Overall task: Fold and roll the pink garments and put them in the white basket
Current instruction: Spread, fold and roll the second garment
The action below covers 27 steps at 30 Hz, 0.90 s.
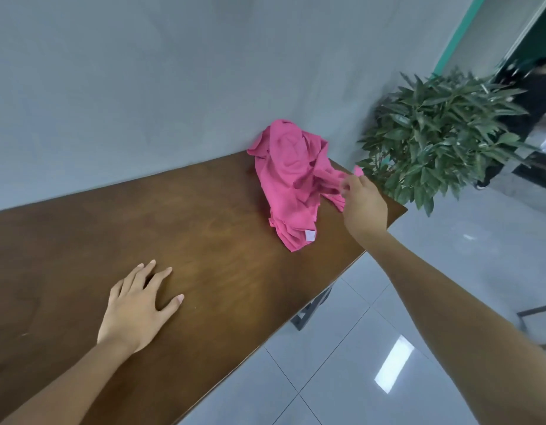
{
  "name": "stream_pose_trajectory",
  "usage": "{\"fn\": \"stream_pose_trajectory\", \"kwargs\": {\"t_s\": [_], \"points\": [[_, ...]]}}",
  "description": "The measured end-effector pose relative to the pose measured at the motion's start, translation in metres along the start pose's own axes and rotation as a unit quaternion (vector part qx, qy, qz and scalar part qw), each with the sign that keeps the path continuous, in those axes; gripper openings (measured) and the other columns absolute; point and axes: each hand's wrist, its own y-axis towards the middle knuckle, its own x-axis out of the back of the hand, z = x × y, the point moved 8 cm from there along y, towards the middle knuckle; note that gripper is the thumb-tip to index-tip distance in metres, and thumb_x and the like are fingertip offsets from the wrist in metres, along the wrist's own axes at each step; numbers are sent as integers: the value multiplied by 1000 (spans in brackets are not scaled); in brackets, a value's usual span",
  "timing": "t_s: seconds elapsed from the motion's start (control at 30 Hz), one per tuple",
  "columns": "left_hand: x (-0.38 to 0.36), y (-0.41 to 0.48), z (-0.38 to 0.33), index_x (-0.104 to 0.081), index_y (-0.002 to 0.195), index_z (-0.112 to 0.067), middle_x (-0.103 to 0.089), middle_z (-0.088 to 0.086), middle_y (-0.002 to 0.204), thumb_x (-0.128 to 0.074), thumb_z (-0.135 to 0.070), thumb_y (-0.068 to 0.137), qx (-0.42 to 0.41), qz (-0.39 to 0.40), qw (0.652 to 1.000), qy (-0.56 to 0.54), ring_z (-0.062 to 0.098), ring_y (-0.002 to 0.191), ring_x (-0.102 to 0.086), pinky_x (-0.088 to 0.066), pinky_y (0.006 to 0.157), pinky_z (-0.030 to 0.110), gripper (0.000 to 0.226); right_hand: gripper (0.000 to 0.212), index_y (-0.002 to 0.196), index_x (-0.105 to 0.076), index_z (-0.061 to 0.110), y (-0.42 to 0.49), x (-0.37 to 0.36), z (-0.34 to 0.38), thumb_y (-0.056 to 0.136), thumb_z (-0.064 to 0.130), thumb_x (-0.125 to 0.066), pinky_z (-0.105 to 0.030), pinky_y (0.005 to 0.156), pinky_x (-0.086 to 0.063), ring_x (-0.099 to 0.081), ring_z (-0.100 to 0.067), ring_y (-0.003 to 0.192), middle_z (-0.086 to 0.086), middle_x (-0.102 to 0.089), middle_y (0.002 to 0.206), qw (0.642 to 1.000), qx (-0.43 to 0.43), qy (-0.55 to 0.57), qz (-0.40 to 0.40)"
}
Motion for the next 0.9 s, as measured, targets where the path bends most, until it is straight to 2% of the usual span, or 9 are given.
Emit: {"fn": "stream_pose_trajectory", "kwargs": {"t_s": [0.17, 0.3, 0.4, 0.47, 0.57, 0.63, 0.77, 0.9], "points": [[0, -1, 2, -37, 154, -37, -24, -2, 166, -16, -80, 86, -18, 13, 999, -25, 17, 155, -11, -13, 123, 41, 83, 16, 107, -64, 10, 1, 66, 74, 98, 5, -52, -41, 63, -47, -58, -27, 88, -8, -61, 104, 993, 52, 58, -92], [1, 2, 10, -49, 145, -38, -28, -8, 164, -46, -69, 93, -12, 40, 988, -149, 11, 154, -11, -9, 123, 41, 61, 15, 104, -67, 12, -13, 100, 139, 100, 12, -52, -36, 67, -44, -57, -20, 87, -2, -63, 105, 981, 88, 114, -132], [16, 11, 25, -60, 134, -34, -47, -9, 151, -61, -48, 97, 5, 71, 954, -292, 14, 149, -28, -20, 119, 39, 41, 17, 104, -68, 13, -34, 105, 194, 99, 10, -52, -35, 70, -47, -59, -19, 88, -1, -65, 105, 975, 128, 131, -127], [34, 17, 39, -65, 126, -30, -57, -10, 136, -63, -42, 97, 0, 72, 935, -346, 14, 137, -45, -32, 113, 34, 31, 17, 104, -69, 10, -55, 100, 232, 98, 9, -54, -32, 69, -47, -60, -20, 86, -4, -67, 102, 968, 173, 133, -126], [64, 24, 65, -69, 114, -29, -63, -13, 124, -64, -40, 97, -15, 52, 930, -363, 11, 124, -54, -38, 110, 34, 21, 17, 109, -69, 15, -88, 74, 272, 101, 16, -54, -28, 69, -46, -59, -15, 86, 0, -66, 104, 967, 186, 156, -79], [82, 28, 83, -69, 110, -29, -66, -15, 119, -63, -40, 97, -24, 41, 934, -353, 9, 119, -56, -40, 108, 33, 18, 14, 110, -68, 17, -114, 46, 290, 101, 18, -56, -30, 69, -47, -59, -15, 87, 2, -65, 104, 969, 188, 158, -37], [105, 24, 115, -69, 107, -30, -68, -16, 114, -60, -38, 99, -34, 36, 939, -342, 5, 112, -59, -40, 98, 27, 15, 23, 121, -64, 21, -173, -26, 310, 99, 21, -58, -31, 72, -44, -61, -18, 97, 4, -66, 111, 968, 177, 149, 97], [105, 19, 134, -69, 106, -31, -67, -19, 112, -59, -37, 100, -38, 53, 940, -334, 0, 107, -59, -40, 92, 24, 13, 28, 128, -58, 22, -216, -70, 308, 100, 26, -53, -37, 80, -49, -61, -22, 101, 3, -66, 114, 960, 154, 114, 203]]}}
